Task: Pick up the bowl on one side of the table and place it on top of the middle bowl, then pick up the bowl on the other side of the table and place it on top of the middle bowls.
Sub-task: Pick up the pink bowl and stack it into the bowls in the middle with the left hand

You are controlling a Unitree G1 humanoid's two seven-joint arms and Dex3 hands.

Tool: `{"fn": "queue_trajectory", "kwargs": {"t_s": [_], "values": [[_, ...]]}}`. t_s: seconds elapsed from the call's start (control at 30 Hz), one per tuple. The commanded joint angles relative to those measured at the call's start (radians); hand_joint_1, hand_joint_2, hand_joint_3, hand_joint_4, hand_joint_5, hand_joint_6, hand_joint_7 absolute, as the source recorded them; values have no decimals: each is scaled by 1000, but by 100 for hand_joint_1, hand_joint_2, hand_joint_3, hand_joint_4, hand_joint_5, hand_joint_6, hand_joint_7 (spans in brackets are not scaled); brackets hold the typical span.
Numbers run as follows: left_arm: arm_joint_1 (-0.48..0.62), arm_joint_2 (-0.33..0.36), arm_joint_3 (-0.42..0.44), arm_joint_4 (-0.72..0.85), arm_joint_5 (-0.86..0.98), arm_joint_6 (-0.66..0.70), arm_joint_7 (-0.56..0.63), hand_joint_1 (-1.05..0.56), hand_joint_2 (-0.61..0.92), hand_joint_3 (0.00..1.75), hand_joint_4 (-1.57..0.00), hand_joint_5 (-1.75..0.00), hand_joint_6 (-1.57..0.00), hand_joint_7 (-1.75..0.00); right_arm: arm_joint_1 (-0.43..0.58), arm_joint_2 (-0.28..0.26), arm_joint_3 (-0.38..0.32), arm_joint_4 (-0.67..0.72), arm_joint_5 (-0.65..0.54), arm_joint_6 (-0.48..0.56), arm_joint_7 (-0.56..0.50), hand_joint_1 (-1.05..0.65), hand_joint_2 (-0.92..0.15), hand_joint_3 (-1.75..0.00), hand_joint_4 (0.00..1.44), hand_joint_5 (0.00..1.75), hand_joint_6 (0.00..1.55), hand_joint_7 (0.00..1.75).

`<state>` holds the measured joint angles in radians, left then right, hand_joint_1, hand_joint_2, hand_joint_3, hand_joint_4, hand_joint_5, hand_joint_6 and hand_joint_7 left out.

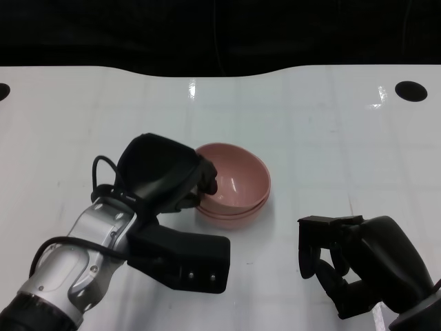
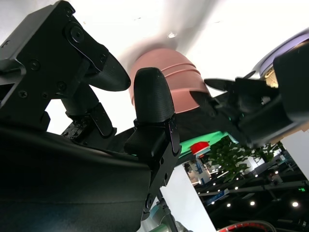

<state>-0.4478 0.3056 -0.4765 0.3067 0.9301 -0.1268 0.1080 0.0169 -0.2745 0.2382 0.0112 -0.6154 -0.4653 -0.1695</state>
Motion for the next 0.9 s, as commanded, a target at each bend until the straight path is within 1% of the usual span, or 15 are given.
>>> {"fn": "queue_trajectory", "kwargs": {"t_s": [0.03, 0.07, 0.1, 0.13, 0.17, 0.2, 0.27, 0.33, 0.4, 0.47, 0.63, 0.73, 0.83, 0.9], "values": [[6, 10, 3, 21, -17, -12, 25, -29, 92, 2, -82, -134, -116, -17, 6, -2, -6, -11, 3, -3, -11, -2, -17, -156, 100, 175, 78, 167], [15, 13, 4, 6, -17, 0, 4, -32, 92, 6, -73, -125, -106, -14, 7, -3, -7, -13, 5, -1, -7, -2, -18, -155, 100, 175, 78, 167], [22, 18, 6, -8, -17, 11, -14, -39, 92, 15, -63, -94, -86, -7, 7, -4, -7, -15, 6, 2, -3, -2, -18, -155, 100, 175, 78, 166], [28, 21, 6, -18, -17, 19, -26, -46, 92, 22, -56, -69, -70, -3, 7, -4, -8, -16, 8, 3, 0, -3, -18, -155, 100, 175, 78, 166], [31, 23, 6, -25, -17, 24, -34, -48, 92, 25, -53, -60, -64, -1, 8, -5, -8, -17, 8, 4, 1, -3, -18, -155, 100, 175, 78, 166], [37, 26, 11, -36, -26, 27, -46, -49, 92, 26, -52, -55, -61, -1, 7, -4, -8, -15, 10, 1, -1, -3, -18, -155, 100, 175, 78, 166], [52, 32, 23, -65, -53, 38, -85, -59, 92, 31, -37, -46, -44, 0, 6, -5, -8, -9, 14, -6, -3, -3, -18, -156, 100, 175, 79, 166], [66, 38, 33, -89, -74, 47, -111, -66, 92, 34, -30, -43, -36, 0, 6, -6, -8, -6, 16, -9, -3, -3, -18, -156, 100, 175, 79, 166], [83, 44, 46, -123, -92, 63, -139, -70, 92, 36, -25, -41, -32, 0, 6, -5, -7, -7, 16, -5, 0, -3, -18, -156, 100, 175, 78, 166], [109, 58, 62, -162, -106, 61, -147, -72, 92, 37, -23, -41, -30, 0, 3, -6, -5, 1, -3, -11, -18, -4, -18, -155, 100, 175, 79, 167], [155, 79, 84, -233, -126, 62, -161, -73, 92, 37, -20, -44, -30, 0, 5, -9, -3, 10, -22, -16, -39, -7, -16, -158, 101, 175, 80, 165], [220, 107, 121, -338, -138, 68, -181, -72, 92, 39, -18, -50, -30, -1, 15, -12, -4, -3, -4, -20, -26, -6, -15, -160, 101, 175, 81, 164], [270, 122, 156, -395, -159, 47, -161, -69, 92, 39, -22, -56, -34, -2, 18, -12, -4, -13, -4, -17, -20, -6, -15, -161, 100, 175, 81, 160], [283, 122, 168, -405, -164, 37, -157, -68, 92, 39, -23, -58, -36, -3, 19, -12, -4, -15, -4, -16, -18, -6, -15, -161, 100, 175, 81, 159]]}}
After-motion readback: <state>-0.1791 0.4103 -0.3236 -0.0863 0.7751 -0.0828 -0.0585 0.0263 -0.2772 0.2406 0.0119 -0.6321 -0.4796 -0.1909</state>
